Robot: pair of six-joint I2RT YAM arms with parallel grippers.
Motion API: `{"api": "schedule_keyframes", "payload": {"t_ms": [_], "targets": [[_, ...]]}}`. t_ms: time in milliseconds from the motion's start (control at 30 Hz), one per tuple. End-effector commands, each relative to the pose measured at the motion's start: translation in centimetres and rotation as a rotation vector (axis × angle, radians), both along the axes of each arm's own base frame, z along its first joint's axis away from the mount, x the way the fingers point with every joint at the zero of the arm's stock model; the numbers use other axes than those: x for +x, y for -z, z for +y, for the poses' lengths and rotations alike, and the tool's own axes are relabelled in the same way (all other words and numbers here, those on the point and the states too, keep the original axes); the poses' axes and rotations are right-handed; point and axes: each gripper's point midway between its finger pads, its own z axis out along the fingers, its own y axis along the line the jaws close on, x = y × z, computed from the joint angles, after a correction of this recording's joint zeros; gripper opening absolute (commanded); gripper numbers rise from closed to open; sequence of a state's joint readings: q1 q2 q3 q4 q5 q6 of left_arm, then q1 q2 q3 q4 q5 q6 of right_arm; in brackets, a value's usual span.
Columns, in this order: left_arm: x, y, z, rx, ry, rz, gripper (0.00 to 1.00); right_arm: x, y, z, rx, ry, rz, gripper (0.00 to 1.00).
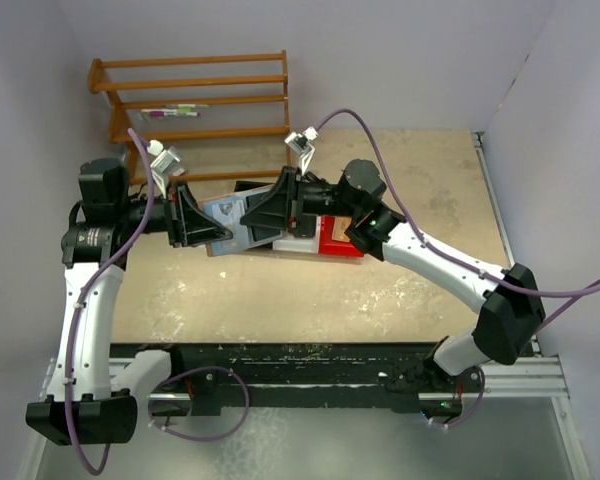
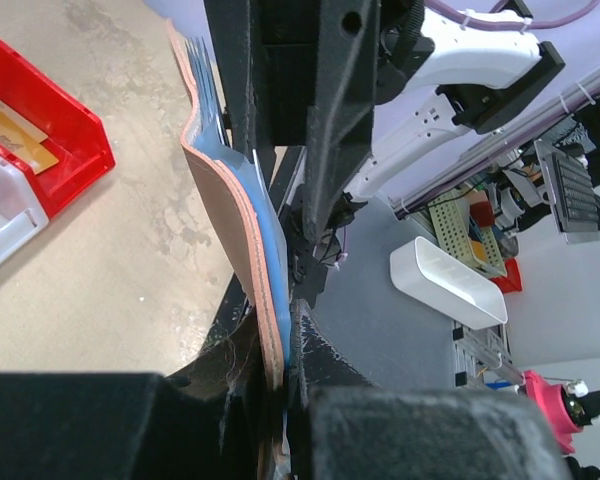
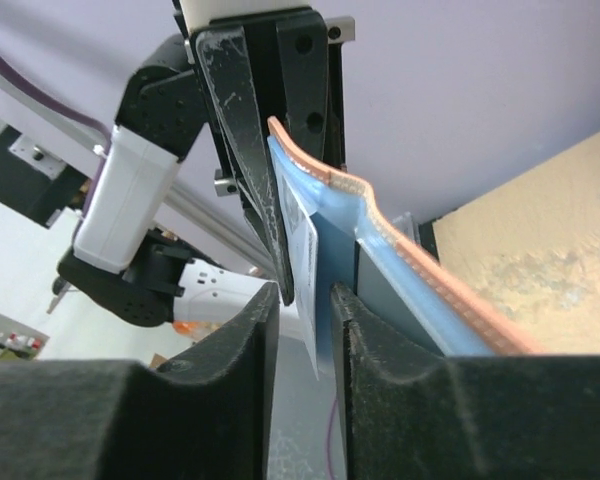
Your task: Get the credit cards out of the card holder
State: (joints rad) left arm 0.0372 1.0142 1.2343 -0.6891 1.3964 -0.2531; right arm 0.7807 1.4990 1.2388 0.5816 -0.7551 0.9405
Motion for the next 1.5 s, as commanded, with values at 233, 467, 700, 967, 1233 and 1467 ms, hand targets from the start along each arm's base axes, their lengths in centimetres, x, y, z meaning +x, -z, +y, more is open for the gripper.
{"api": "schedule_keyframes", "payload": {"t_ms": [233,467,700,967,1233,1467], "targets": [[-3.1,-2.4,-0.4,-0.055,0.133,-0.077,0.11,-1.1,-1.3,-0.7,0.098,-0.060,0.022,0.00],[-3.8,-3.0,-0.4,-0.067,0.162,-0.079,0.15,-1.6,-1.7,-1.2,0.122,-0.084,0.020,0.00],[-4.1,-3.0,-0.4,-0.068,0.164,-0.081,0.10,-1.5,-1.5,-2.8,0.121,-0.067,0.013,0.00],[-3.5,-2.9,-0.5,-0.058,0.140,-0.087,0.10,-0.4,-1.5,-4.9,0.112,-0.023,0.013,0.00],[2.7,0.9,1.4,0.181,-0.196,-0.100,0.07,2.7,-0.7,-8.3,0.041,0.098,0.007,0.00],[8.6,5.5,7.4,0.525,-0.567,-0.111,0.05,7.4,4.6,-9.7,-0.164,0.267,0.040,0.00]]}}
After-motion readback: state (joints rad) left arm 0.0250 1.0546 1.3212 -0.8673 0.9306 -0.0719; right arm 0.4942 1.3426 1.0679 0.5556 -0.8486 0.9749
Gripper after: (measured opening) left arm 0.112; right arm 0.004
